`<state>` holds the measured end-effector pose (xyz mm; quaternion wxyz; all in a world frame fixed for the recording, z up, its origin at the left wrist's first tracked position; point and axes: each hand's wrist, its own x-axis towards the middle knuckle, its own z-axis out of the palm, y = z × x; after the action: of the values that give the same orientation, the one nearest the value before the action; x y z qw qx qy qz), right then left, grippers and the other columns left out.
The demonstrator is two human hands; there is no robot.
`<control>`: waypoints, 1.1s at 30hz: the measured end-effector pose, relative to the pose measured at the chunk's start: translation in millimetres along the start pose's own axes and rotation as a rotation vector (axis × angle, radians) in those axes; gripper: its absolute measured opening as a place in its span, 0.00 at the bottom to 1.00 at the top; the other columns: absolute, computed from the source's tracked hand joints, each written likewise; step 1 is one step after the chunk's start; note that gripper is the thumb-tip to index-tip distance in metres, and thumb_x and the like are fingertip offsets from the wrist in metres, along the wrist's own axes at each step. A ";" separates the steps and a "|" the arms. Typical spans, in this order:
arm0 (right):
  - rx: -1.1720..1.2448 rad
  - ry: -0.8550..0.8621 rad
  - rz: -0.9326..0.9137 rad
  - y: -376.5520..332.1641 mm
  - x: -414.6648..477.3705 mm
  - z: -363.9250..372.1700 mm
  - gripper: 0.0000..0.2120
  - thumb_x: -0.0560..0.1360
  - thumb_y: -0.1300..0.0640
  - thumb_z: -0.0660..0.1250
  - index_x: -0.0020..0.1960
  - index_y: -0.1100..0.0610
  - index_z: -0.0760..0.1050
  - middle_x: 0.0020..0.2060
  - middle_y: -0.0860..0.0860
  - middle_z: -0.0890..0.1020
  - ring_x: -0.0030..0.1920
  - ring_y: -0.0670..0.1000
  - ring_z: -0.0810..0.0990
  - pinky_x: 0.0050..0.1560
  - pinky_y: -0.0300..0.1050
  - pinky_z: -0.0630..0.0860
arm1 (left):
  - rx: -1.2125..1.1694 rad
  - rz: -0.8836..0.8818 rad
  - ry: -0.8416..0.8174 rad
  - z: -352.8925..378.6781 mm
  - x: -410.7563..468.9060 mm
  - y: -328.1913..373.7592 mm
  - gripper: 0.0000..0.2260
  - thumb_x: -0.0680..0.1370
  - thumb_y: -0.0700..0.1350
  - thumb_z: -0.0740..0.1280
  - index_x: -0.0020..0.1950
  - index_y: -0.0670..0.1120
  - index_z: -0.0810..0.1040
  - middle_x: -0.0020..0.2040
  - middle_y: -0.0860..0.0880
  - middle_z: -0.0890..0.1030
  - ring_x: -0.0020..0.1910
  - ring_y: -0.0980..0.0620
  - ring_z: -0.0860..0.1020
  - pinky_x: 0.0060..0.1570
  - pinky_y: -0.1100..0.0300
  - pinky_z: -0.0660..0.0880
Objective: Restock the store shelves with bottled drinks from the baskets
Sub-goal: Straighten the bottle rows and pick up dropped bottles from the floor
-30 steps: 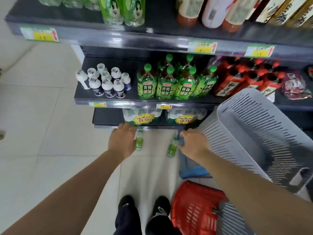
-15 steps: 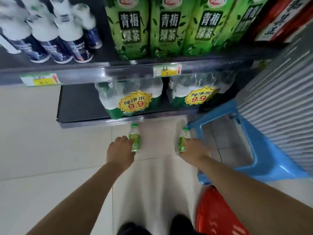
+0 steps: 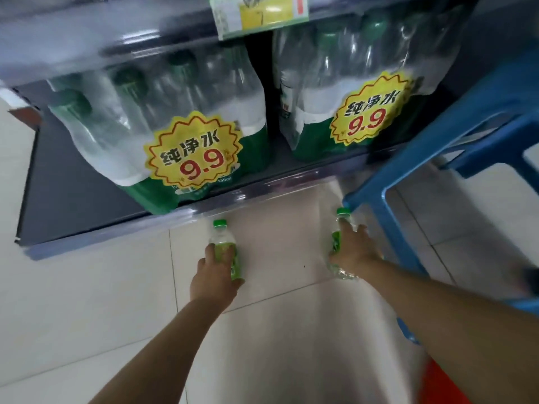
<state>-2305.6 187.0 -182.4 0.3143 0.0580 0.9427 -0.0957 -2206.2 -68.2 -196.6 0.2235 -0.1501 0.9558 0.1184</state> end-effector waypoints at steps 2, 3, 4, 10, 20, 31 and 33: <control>0.055 -0.028 0.001 3.0 7.3 8.8 0.44 0.74 0.51 0.70 0.79 0.48 0.45 0.73 0.65 0.59 0.68 0.67 0.68 0.66 0.56 0.70 | -0.075 -0.032 -0.025 7.3 6.8 -1.4 0.36 0.73 0.53 0.72 0.76 0.55 0.56 0.74 0.42 0.53 0.60 0.39 0.74 0.58 0.48 0.76; 0.051 -0.030 -0.005 5.0 8.9 12.6 0.45 0.74 0.53 0.71 0.79 0.47 0.44 0.72 0.65 0.61 0.68 0.66 0.69 0.65 0.56 0.71 | -0.093 -0.053 -0.035 10.1 9.9 -2.3 0.39 0.73 0.52 0.72 0.76 0.55 0.53 0.74 0.41 0.54 0.60 0.38 0.74 0.58 0.47 0.76; 0.029 -0.019 -0.011 7.4 9.7 15.7 0.45 0.74 0.55 0.70 0.78 0.46 0.43 0.70 0.65 0.64 0.66 0.65 0.70 0.64 0.56 0.72 | -0.111 -0.082 -0.050 12.5 12.6 -3.1 0.42 0.73 0.52 0.72 0.77 0.55 0.48 0.72 0.40 0.58 0.60 0.38 0.74 0.58 0.47 0.76; -0.083 -0.110 -0.053 19.2 -0.5 26.4 0.50 0.71 0.59 0.72 0.78 0.49 0.39 0.67 0.55 0.68 0.65 0.59 0.70 0.61 0.53 0.73 | -0.072 -0.121 -0.232 19.2 12.9 -3.3 0.60 0.64 0.44 0.76 0.74 0.55 0.28 0.63 0.45 0.69 0.57 0.44 0.75 0.53 0.49 0.78; 0.125 -0.376 -0.138 -4.4 -20.6 60.3 0.27 0.64 0.51 0.75 0.58 0.53 0.68 0.53 0.50 0.75 0.55 0.52 0.77 0.50 0.42 0.75 | -0.435 -0.134 -0.410 24.4 1.1 37.8 0.44 0.65 0.45 0.75 0.72 0.53 0.51 0.53 0.48 0.78 0.50 0.46 0.79 0.49 0.51 0.80; 0.892 -0.359 -0.025 -11.2 -138.0 -73.9 0.36 0.65 0.68 0.72 0.66 0.45 0.65 0.47 0.52 0.81 0.46 0.50 0.81 0.38 0.41 0.75 | -1.107 -0.196 -0.570 -128.9 -93.3 86.9 0.39 0.59 0.38 0.73 0.65 0.57 0.60 0.54 0.45 0.79 0.51 0.42 0.81 0.48 0.38 0.79; 0.935 -0.350 -0.024 -16.3 -166.9 -104.5 0.34 0.65 0.68 0.73 0.64 0.45 0.67 0.47 0.51 0.81 0.46 0.49 0.80 0.38 0.39 0.74 | -1.146 -0.201 -0.572 -164.7 -117.4 94.0 0.39 0.62 0.34 0.72 0.65 0.56 0.59 0.55 0.44 0.79 0.51 0.42 0.81 0.48 0.39 0.79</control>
<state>-2236.3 185.7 2.6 0.4068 0.1649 0.7326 -0.5202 -2202.2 -1.9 16.3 0.3637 -0.2969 0.6251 0.6236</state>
